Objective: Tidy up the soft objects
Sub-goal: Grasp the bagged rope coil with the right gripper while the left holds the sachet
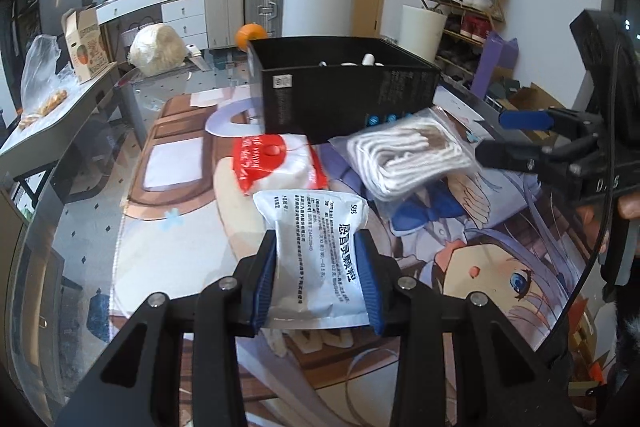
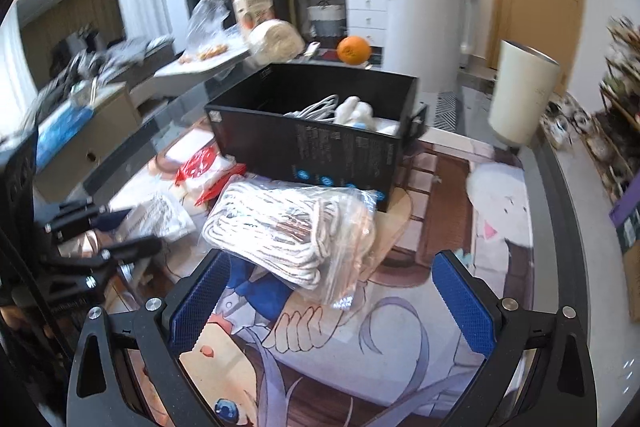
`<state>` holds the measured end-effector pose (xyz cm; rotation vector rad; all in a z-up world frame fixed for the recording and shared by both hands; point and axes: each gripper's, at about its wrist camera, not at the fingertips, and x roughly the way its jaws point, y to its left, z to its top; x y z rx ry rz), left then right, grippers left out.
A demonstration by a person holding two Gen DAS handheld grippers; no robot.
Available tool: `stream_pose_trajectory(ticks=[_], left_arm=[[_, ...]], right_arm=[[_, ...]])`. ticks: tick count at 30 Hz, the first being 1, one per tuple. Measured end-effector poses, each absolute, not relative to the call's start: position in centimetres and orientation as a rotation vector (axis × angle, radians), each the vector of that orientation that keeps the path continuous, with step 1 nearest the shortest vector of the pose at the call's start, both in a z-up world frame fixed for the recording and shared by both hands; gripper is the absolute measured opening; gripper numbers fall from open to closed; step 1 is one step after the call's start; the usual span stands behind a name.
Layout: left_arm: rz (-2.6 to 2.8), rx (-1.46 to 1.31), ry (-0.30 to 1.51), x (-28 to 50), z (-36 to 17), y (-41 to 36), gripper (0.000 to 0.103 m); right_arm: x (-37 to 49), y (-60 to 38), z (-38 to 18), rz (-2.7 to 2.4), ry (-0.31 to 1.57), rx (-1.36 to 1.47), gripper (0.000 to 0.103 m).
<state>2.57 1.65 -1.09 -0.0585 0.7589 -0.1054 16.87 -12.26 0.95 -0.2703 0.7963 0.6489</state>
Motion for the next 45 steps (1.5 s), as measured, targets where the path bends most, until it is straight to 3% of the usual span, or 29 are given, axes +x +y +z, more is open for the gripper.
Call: stream_pose_trajectory(ticks=[22, 24, 29, 42, 45], left_arm=[[-0.073, -0.14, 0.708, 2.7, -0.3, 4.3, 0.036], [-0.074, -0.141, 0.709, 2.8, -0.4, 4.3, 0.036], [-0.074, -0.146, 0.711, 2.9, -0.5, 4.4, 0.037], [-0.077, -0.148, 0.707, 2.9, -0.5, 4.2, 0.037], [-0.073, -0.151, 0.703, 3.0, -0.4, 4.3, 0.037]], right_arm=[[17.2, -3.7, -0.4, 1.01, 0.777, -0.774, 0.101], [17.5, -3.3, -1.0, 1.014, 0.799, -0.796, 0.098], [17.8, -3.8, -1.8, 1.016, 0.841, -0.788, 0.077], [17.4, -3.5, -1.8, 1.046, 0.848, -0.776, 0.076], [17.3, -3.3, -1.9, 1.036, 0.829, -0.766, 0.064]])
